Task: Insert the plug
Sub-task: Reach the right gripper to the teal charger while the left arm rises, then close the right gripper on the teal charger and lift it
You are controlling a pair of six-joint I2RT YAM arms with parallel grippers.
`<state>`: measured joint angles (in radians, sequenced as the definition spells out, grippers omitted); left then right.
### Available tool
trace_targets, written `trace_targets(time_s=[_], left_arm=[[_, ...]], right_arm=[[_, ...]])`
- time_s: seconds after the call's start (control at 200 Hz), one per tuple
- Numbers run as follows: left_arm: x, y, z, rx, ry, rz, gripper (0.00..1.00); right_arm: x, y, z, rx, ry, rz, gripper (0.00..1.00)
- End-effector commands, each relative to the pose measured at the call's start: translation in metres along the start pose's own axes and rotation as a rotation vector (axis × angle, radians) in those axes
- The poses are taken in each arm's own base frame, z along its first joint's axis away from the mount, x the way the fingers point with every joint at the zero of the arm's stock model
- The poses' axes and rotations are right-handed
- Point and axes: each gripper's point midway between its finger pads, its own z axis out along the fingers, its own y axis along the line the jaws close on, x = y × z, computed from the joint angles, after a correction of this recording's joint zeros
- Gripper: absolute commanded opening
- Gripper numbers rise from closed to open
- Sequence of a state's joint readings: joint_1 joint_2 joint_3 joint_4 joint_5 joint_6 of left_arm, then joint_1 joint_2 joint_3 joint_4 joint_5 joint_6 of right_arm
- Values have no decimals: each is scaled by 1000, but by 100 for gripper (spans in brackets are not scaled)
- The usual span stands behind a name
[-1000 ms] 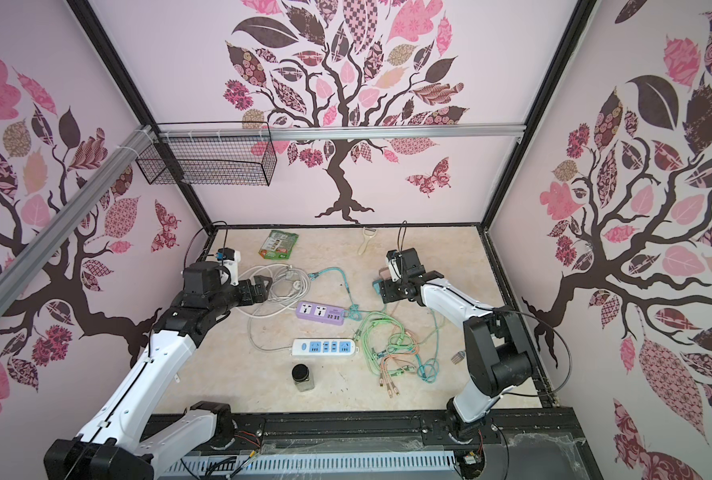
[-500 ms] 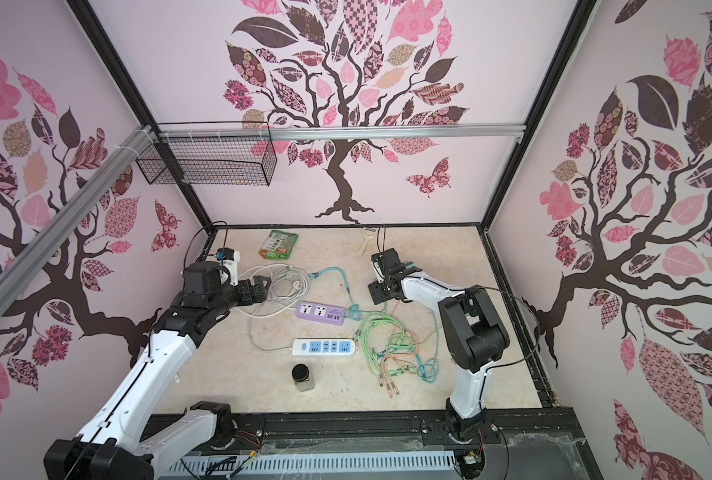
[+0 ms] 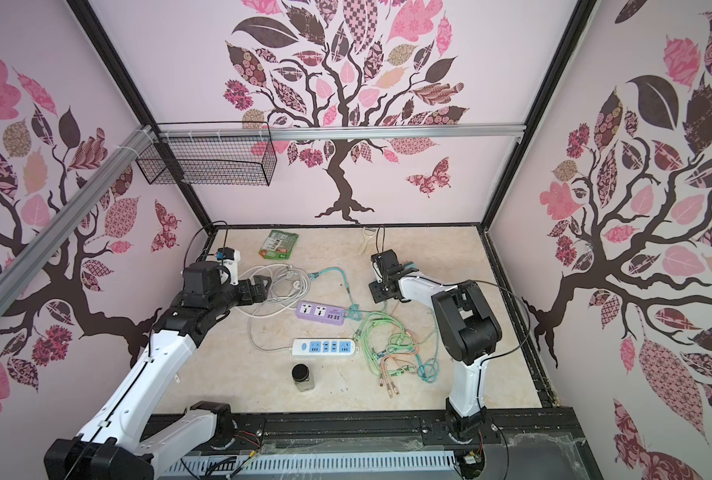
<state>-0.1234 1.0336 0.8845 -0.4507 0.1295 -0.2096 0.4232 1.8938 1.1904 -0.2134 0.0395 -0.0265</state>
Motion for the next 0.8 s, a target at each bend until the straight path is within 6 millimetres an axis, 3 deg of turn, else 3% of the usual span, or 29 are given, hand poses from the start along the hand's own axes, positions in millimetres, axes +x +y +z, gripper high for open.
trace_targets(time_s=[0.0,0.795], left_arm=[[-3,-3,1,17,-13,10,97],[-1,-3,2,15,-6,7,97]], right_arm=[[-4,-1,14,20,-1,0,61],[-1,2,33,8,77,22,51]])
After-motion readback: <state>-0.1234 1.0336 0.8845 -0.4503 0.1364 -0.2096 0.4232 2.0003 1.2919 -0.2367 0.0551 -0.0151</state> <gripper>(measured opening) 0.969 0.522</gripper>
